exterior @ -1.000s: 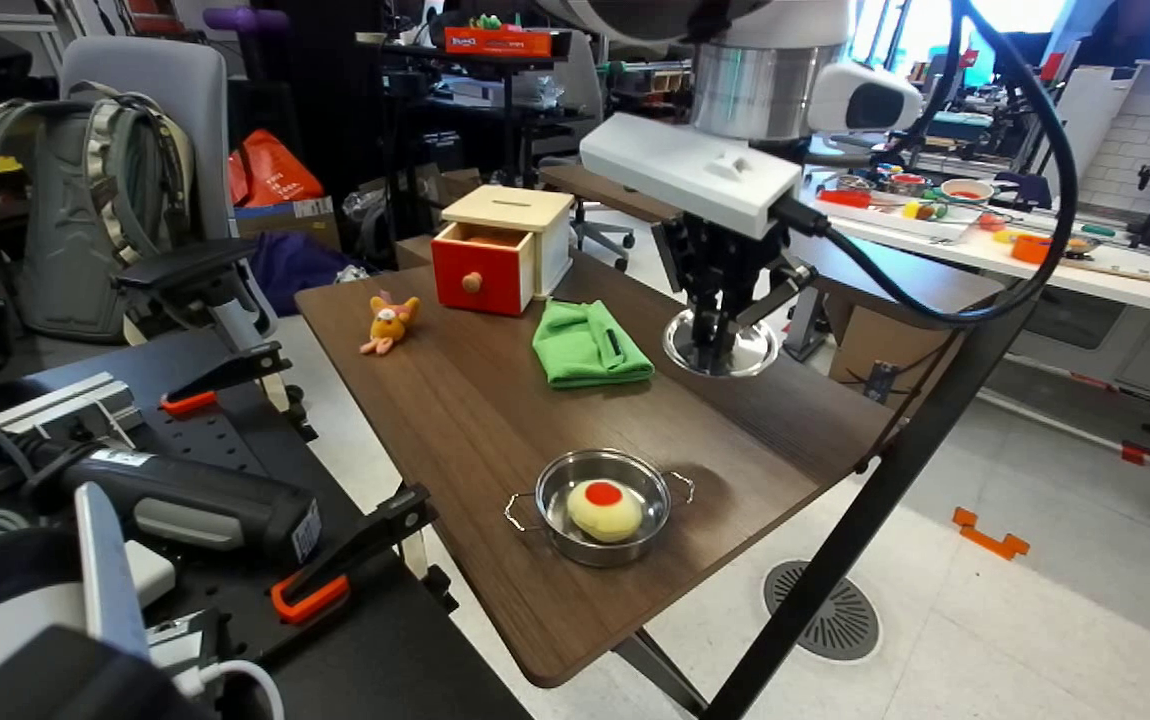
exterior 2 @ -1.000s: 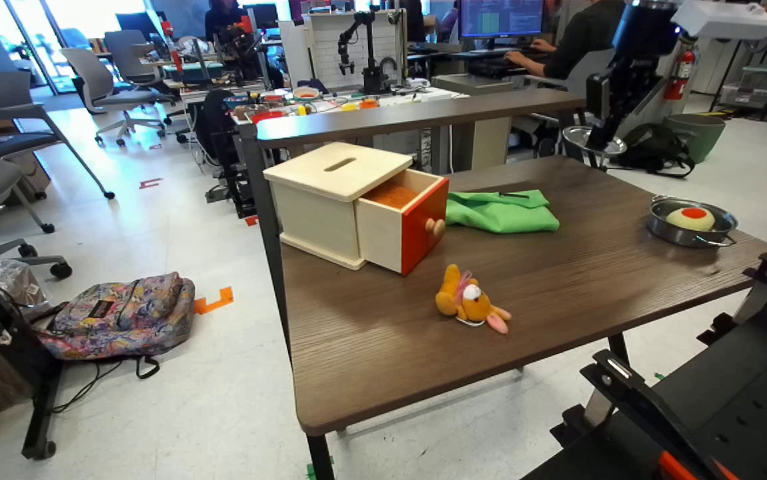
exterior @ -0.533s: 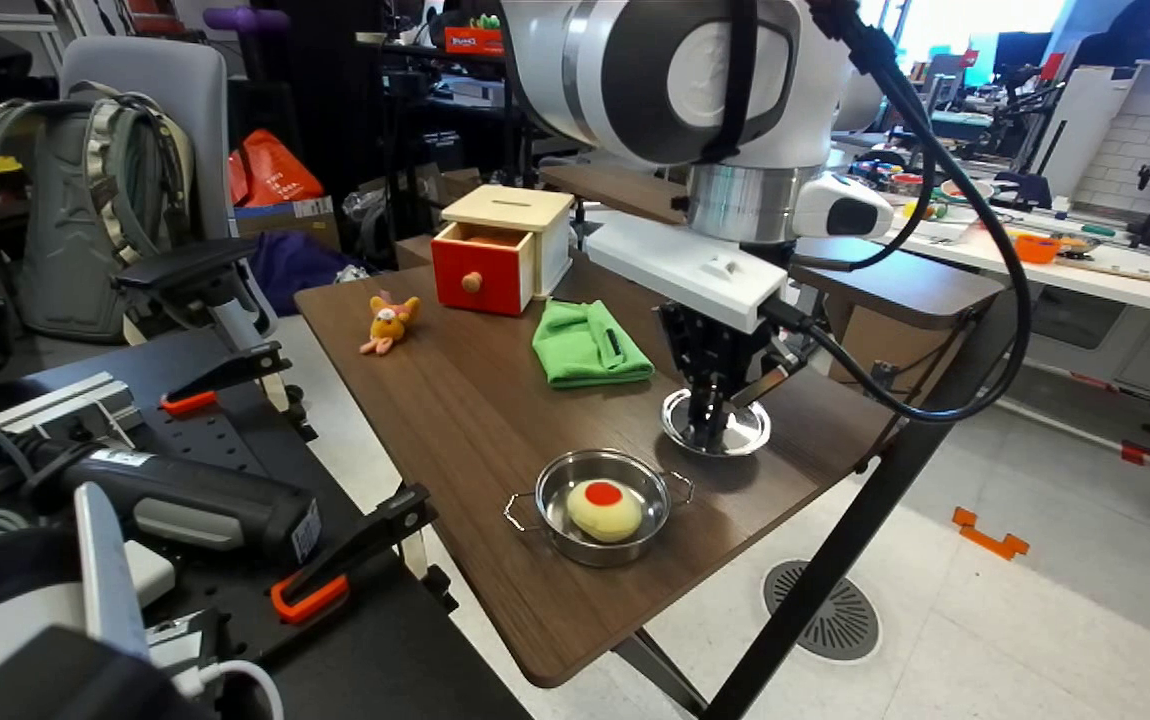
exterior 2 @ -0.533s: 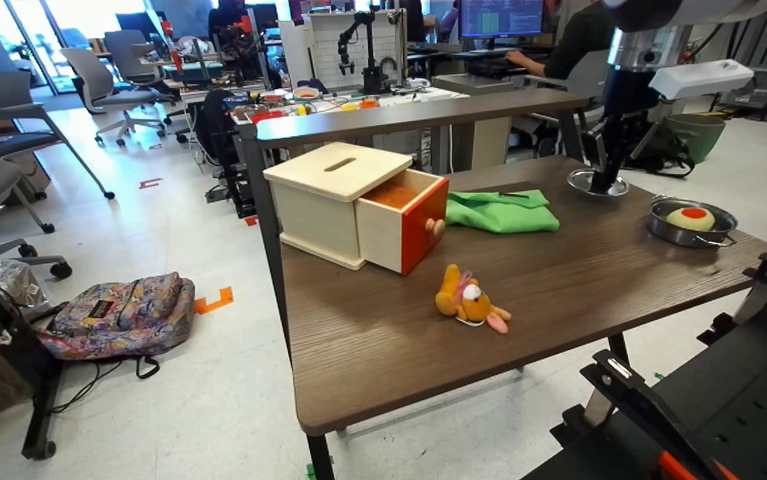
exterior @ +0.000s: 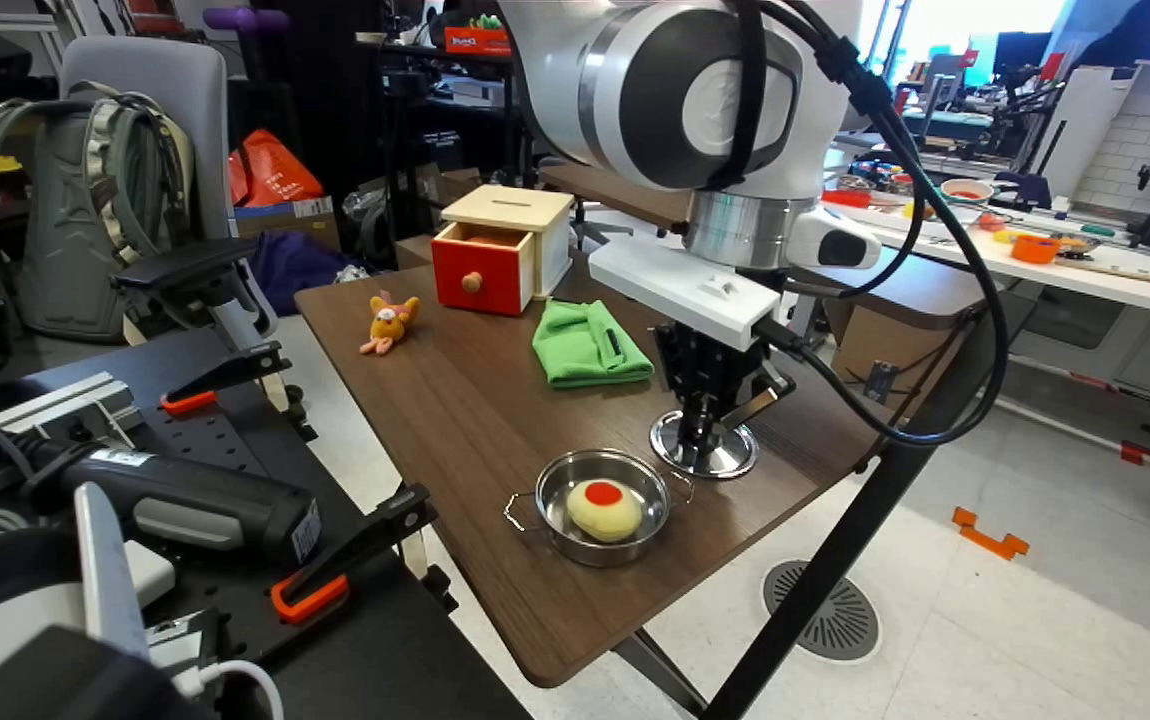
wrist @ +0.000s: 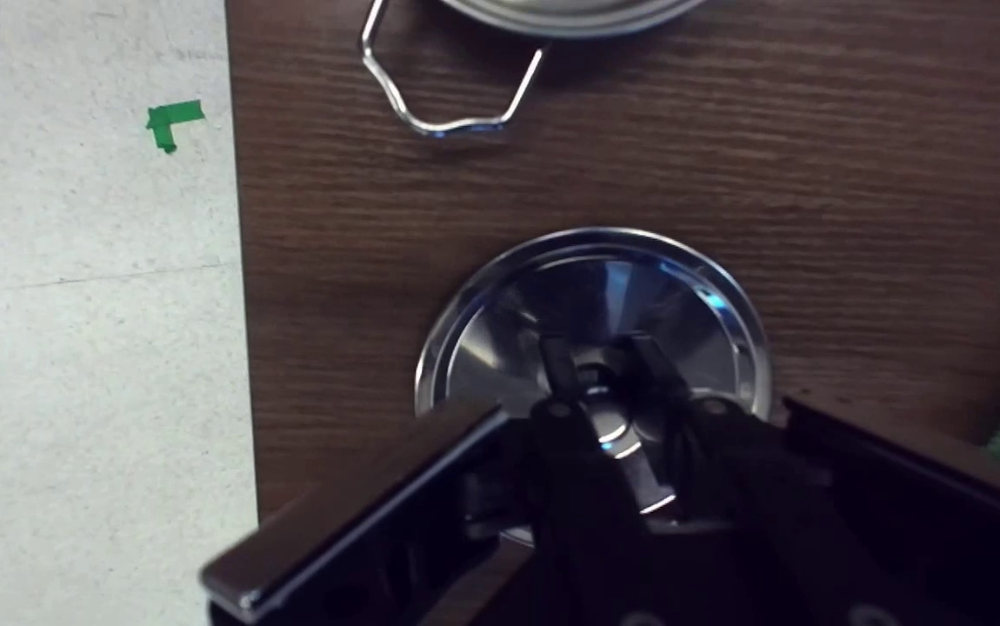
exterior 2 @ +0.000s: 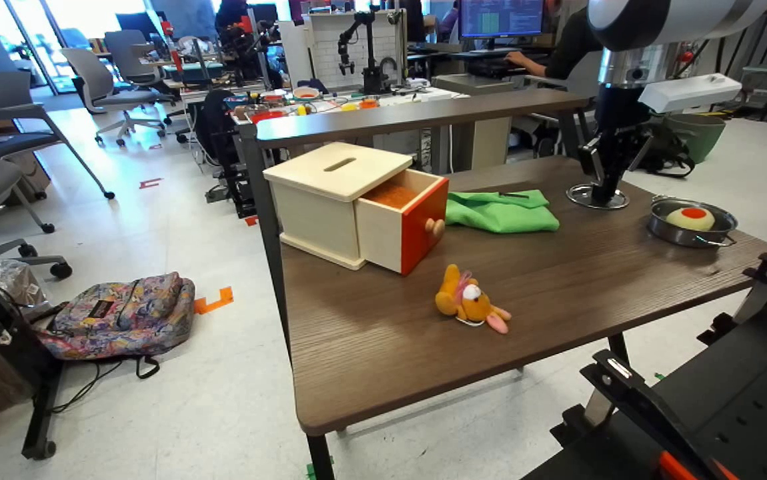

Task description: Remove the silver lid from the silver pot.

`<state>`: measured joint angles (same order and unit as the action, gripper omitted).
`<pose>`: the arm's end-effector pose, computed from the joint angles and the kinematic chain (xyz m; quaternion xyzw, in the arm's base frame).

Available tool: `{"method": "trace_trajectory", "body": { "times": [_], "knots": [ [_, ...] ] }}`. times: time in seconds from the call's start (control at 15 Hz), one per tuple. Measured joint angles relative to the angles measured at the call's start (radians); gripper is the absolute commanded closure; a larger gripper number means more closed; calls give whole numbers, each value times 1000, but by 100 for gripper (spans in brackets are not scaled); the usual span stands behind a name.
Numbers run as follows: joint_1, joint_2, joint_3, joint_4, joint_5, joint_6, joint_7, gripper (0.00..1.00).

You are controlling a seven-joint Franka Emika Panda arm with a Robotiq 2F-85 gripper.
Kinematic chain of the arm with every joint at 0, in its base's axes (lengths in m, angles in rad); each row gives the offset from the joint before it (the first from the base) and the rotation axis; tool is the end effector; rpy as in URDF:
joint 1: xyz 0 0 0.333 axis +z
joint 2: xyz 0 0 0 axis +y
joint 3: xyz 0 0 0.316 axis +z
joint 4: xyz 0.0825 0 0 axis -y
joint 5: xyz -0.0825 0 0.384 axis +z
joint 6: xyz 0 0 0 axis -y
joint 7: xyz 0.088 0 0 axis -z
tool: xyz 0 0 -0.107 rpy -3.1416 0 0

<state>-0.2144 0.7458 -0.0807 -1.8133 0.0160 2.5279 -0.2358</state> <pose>0.6132 -0.1841 0.1255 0.9993 -0.0260 -0.0199 0.0184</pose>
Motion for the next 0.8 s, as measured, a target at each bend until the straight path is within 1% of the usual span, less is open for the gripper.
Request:
{"method": "trace_trajectory", "body": {
  "times": [0.27, 0.47, 0.53, 0.8],
  "knots": [
    [0, -3, -1, 9, -4, -71, 0, 26],
    [-1, -55, 7, -25, -4, -68, -8, 3],
    [-2, -90, 12, -50, -4, -63, -15, 0],
    [-25, -296, 39, -198, 13, -41, -86, 0]
  ]
}}
